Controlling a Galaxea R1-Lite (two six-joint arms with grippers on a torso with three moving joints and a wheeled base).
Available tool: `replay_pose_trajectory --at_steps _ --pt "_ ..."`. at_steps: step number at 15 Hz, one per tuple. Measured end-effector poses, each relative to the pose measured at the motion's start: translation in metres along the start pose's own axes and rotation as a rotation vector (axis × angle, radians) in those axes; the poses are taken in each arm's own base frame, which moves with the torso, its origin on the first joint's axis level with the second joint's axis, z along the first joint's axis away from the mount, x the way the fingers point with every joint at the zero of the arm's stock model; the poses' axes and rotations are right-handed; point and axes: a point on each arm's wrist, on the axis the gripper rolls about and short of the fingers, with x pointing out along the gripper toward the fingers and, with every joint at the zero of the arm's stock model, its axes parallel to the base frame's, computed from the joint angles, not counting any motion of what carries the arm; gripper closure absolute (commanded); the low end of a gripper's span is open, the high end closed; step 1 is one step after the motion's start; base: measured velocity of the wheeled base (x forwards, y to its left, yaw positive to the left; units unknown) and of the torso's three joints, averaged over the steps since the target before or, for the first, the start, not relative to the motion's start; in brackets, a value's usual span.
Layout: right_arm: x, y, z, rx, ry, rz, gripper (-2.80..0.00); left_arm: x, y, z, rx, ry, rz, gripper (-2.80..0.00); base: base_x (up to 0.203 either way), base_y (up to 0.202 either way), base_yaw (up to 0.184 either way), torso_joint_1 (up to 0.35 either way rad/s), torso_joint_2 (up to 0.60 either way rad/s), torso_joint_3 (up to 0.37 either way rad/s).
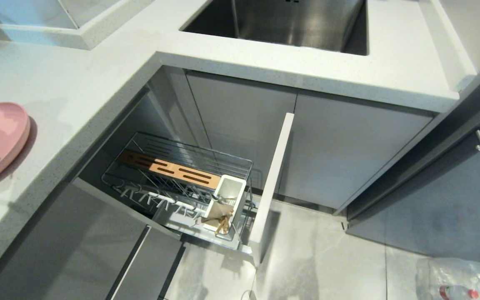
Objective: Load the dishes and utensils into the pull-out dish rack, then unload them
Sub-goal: Take the bowl out of the cupboard
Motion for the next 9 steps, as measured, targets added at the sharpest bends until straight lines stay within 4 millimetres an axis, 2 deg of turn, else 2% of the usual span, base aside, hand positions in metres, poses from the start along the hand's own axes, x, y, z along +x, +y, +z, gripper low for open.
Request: replay_pose_trajectory --at_steps 5,9 --pt "0.0 0.0 0.0 0.0 0.0 0.0 0.0 0.041 0.0 0.007 -0.018 0.095 -0.045 0.0 0.0 0.0 0.0 0.0 0.0 0.0" --pt "0.0 0.0 0.0 0.0 0.0 0.0 0.0 0.05 0.0 0.009 -0.021 0.11 -0.051 0.0 0.0 0.0 0.0 0.0 0.0 0.0"
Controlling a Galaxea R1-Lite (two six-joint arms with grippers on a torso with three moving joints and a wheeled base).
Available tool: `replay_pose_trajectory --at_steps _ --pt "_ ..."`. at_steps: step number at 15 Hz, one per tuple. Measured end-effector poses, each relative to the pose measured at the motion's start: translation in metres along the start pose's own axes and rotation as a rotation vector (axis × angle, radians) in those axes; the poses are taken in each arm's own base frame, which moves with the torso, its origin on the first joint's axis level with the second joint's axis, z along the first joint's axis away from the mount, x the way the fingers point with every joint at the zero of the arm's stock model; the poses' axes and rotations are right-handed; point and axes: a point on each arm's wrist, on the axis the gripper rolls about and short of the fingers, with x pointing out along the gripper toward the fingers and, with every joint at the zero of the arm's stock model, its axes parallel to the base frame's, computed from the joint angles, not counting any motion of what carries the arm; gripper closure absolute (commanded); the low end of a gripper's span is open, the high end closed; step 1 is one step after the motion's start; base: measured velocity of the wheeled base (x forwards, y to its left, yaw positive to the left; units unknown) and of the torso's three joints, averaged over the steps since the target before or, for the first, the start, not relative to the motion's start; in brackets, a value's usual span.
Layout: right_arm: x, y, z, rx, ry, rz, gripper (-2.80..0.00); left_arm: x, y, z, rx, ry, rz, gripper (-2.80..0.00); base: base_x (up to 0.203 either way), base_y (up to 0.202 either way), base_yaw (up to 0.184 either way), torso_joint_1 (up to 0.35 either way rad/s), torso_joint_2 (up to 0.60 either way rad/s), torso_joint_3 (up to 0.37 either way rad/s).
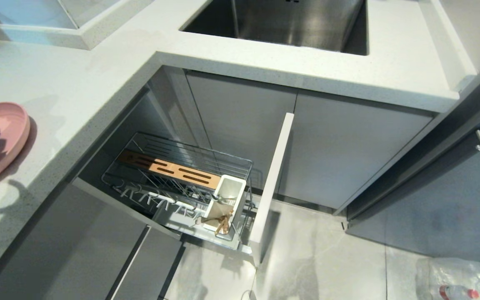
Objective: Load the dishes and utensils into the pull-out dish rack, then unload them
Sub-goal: Take the bowl out of the cupboard
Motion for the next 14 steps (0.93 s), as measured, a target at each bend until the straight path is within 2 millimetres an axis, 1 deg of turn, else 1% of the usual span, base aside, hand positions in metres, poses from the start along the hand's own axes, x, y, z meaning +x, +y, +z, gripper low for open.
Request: replay_pose_trajectory --at_steps 4,5,10,12,14 --pt "0.0 0.0 0.0 0.0 0.0 0.0 0.0 0.001 0.0 0.0 -0.001 0.006 0.004 0.0 0.0 0.0 0.0 0.0 0.0 0.0" --pt "0.0 0.0 0.0 0.0 0.0 0.0 0.0 0.001 0.0 0.0 -0.001 0.005 0.004 -2.8 0.0 0.0 0.0 0.0 0.0 0.0" --pt "0.0 0.0 0.0 0.0 0.0 0.0 0.0 0.0 0.002 0.002 -0.005 -0.024 0.019 -2.8 0.0 0.0 0.0 0.0 0.0 0.0" --pt "0.0 0.0 0.0 0.0 0.0 0.0 0.0 -0.005 0.002 0.002 -0.006 -0.043 0.018 -2.8 0.0 0.0 0.0 0.0 0.0 0.0" --pt "0.0 0.0 0.0 0.0 0.0 0.0 0.0 -0.017 0.001 0.002 -0.005 -0.1 0.025 -2.8 0.0 0.0 0.0 0.0 0.0 0.0"
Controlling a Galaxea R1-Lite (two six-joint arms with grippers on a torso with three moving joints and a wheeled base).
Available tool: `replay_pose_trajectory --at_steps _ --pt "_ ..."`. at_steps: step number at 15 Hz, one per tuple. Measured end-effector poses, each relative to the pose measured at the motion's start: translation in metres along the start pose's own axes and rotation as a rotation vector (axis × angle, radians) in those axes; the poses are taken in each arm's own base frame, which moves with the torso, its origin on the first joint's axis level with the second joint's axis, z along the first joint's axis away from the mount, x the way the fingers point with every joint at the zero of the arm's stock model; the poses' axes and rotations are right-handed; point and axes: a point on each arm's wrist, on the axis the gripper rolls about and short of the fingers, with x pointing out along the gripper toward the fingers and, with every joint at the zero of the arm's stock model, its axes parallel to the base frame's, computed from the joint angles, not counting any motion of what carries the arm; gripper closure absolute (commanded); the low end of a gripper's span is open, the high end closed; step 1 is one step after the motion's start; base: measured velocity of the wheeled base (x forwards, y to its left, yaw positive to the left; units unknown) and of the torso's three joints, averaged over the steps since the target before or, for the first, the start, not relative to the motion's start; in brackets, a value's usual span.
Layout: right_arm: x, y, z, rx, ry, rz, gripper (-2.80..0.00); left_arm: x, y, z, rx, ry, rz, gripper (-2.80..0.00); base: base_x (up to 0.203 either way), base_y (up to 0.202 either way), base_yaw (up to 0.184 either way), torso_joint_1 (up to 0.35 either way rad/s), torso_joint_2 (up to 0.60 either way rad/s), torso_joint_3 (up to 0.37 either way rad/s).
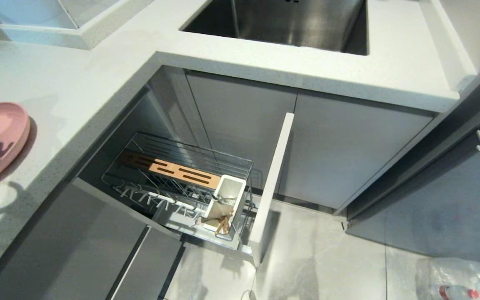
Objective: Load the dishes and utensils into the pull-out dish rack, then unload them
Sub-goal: Take the bowl out of the cupboard, then take the spoon out of the cupboard
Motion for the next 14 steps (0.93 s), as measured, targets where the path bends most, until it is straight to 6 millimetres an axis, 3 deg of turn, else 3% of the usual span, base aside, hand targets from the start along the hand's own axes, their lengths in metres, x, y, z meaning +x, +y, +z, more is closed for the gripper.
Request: replay_pose_trajectory --at_steps 2,3,9,14 --pt "0.0 0.0 0.0 0.0 0.0 0.0 0.0 -0.019 0.0 0.001 0.005 -0.083 0.014 -2.8 0.0 0.0 0.0 0.0 0.0 0.0" --pt "0.0 0.0 0.0 0.0 0.0 0.0 0.0 -0.032 0.0 0.0 0.007 -0.132 0.021 0.0 0.0 0.0 0.0 0.0 0.0 0.0" --pt "0.0 0.0 0.0 0.0 0.0 0.0 0.0 -0.121 -0.004 -0.012 -0.005 -0.484 0.005 0.0 0.0 0.0 0.0 0.0 0.0 0.0" --pt "0.0 0.0 0.0 0.0 0.0 0.0 0.0 -0.174 -0.011 -0.022 -0.167 -0.752 -0.268 0.0 0.0 0.0 0.0 0.0 0.0 0.0"
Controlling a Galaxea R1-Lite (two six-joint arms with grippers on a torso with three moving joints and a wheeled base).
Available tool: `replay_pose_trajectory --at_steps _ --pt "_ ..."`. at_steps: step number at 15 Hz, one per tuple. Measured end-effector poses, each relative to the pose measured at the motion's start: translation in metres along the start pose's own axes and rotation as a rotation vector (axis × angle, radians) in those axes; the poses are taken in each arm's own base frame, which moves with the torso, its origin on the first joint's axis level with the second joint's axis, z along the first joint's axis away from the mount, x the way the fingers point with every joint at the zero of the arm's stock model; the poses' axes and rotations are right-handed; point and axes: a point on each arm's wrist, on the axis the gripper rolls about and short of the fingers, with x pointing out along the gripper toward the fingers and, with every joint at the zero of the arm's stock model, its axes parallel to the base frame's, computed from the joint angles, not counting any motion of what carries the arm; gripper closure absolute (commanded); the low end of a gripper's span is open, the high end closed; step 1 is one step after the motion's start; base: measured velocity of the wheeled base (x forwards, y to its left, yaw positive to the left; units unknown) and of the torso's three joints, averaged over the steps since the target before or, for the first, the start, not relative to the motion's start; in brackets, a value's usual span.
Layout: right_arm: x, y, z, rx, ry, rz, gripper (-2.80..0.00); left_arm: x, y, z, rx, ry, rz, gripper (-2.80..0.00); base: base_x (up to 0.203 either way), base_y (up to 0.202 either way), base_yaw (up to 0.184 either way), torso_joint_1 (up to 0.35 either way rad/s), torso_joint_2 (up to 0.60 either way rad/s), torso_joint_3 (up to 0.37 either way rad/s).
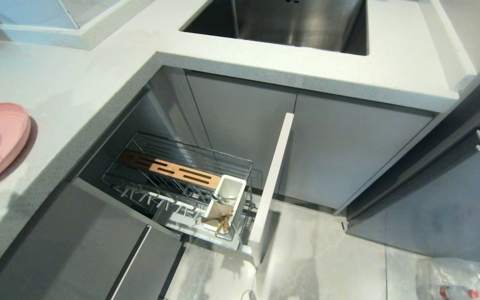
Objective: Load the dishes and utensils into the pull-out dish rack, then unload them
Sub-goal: Take the spoon out of the cupboard
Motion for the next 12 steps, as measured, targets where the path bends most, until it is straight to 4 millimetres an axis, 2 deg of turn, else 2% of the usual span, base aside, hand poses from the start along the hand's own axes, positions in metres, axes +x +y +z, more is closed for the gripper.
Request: replay_pose_trajectory --at_steps 5,10,12 --pt "0.0 0.0 0.0 0.0 0.001 0.0 0.0 0.001 -0.008 0.004 -0.278 -0.173 -0.22 0.0 0.0 0.0 0.0 0.0 0.0 0.0" --pt "0.0 0.0 0.0 0.0 0.001 0.0 0.0 0.022 -0.028 -0.031 -0.299 0.064 -0.477 0.0 0.0 0.0 0.0 0.0 0.0 0.0" --pt "0.0 0.0 0.0 0.0 0.0 0.0 0.0 0.037 -0.043 -0.057 -0.255 0.196 -0.566 0.0 0.0 0.0 0.0 0.0 0.0 0.0"
